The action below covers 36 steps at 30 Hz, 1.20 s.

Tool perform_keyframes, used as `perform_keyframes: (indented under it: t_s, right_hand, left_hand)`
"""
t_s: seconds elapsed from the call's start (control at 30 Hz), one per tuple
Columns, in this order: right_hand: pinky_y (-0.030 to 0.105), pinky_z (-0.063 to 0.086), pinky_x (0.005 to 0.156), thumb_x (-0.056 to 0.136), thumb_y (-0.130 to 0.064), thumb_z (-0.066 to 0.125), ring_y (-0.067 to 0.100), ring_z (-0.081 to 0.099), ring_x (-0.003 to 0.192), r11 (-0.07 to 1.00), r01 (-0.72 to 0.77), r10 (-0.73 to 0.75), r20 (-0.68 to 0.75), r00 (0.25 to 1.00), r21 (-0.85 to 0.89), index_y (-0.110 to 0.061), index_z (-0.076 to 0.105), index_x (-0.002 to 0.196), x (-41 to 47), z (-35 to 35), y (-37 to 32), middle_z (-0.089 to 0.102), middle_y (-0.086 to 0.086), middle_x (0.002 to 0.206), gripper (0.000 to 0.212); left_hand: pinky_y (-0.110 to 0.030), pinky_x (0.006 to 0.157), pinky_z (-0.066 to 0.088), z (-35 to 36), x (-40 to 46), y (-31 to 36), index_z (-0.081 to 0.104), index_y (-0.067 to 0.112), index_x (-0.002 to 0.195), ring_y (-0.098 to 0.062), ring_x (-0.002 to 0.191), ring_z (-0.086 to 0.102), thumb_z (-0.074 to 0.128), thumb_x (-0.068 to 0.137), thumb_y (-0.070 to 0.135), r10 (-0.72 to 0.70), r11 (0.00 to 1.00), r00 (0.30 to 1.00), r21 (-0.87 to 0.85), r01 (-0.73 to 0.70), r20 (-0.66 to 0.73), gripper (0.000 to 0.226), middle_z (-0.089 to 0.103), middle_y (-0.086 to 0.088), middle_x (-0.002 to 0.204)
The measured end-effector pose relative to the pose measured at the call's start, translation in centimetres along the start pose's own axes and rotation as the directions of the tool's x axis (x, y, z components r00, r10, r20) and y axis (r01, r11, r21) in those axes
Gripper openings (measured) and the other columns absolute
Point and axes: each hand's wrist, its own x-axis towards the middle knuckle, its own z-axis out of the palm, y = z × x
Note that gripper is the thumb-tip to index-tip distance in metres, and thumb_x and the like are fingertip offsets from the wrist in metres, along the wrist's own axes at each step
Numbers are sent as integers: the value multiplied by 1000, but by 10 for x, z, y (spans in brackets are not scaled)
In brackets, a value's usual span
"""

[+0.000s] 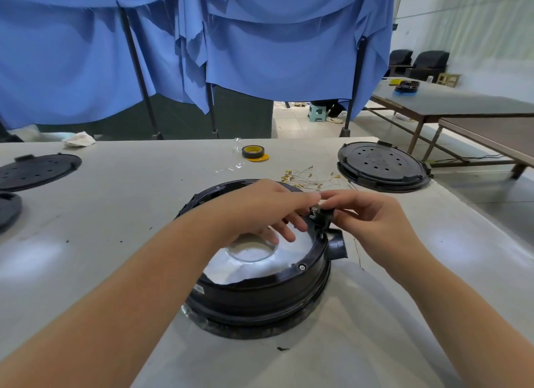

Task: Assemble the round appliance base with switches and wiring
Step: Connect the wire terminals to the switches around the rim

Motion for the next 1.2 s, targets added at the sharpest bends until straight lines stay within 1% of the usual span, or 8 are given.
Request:
perform_keyframes:
  t_s: [0.2,0.33,0.43,0.6,0.73,0.93,1.1,1.2]
  right_hand:
    - [18,52,74,79,18,62,12,68,83,998,27,-28,-20,999,-62,-21,75,76,2,1,6,66,6,91,41]
    - [17,53,75,80,13,65,11,70,84,995,49,-51,-24,998,-81,-19,75,84,1,2,4,71,4,90,33]
    - [19,54,79,84,10,61,10,70,89,994,24,-24,5,1000,-111,-18,74,90,-2,3,2,74,-2,91,31]
    - [11,50,70,87,3,60,5,70,86,995,-30,34,41,999,-94,-28,74,92,-4,1,-2,75,-9,89,34]
    - [18,55,77,83,-11,70,8,71,88,993,-35,44,76,996,-110,-30,72,97,-5,1,-2,76,-7,90,24]
    - [16,53,74,82,-6,70,7,70,89,996,-31,39,97,994,-88,-28,71,97,-4,0,-3,75,-8,91,26]
    - [25,56,81,80,-6,71,10,69,94,992,-24,39,116,992,-123,-30,69,100,-2,-3,-3,74,-8,95,32]
    - [24,56,81,79,-5,71,10,69,95,995,-13,26,130,991,-103,-31,68,103,-2,-3,-3,74,-8,98,36]
  left_hand:
    - [-21,60,53,1,20,-4,76,17,92,-9,72,69,75,80,39,-66,984,987,-154,88,145,25,76,-1,87]
    - [-21,59,54,2,21,-15,77,16,84,-13,74,70,76,81,18,-55,942,976,-314,122,212,3,74,-2,83]
    - [-24,61,57,3,22,-17,74,16,85,-15,76,72,75,81,12,-46,932,975,-342,119,216,6,74,-1,78]
    - [-26,63,57,2,21,-18,71,15,92,-16,79,73,75,81,12,-25,939,978,-331,95,208,12,75,-1,80]
    - [-28,66,57,0,22,-18,71,16,98,-17,84,73,75,81,13,-30,941,980,-325,94,196,17,76,-2,85]
    - [-27,66,57,0,22,-18,70,17,98,-16,84,73,77,79,14,-24,947,982,-311,82,188,20,76,-1,86]
    - [-25,64,57,0,22,-18,71,19,92,-15,83,73,78,78,13,0,953,985,-297,53,175,17,76,0,82]
    - [-25,65,56,-1,23,-20,71,19,91,-14,83,74,80,76,13,20,958,988,-287,26,155,19,76,0,83]
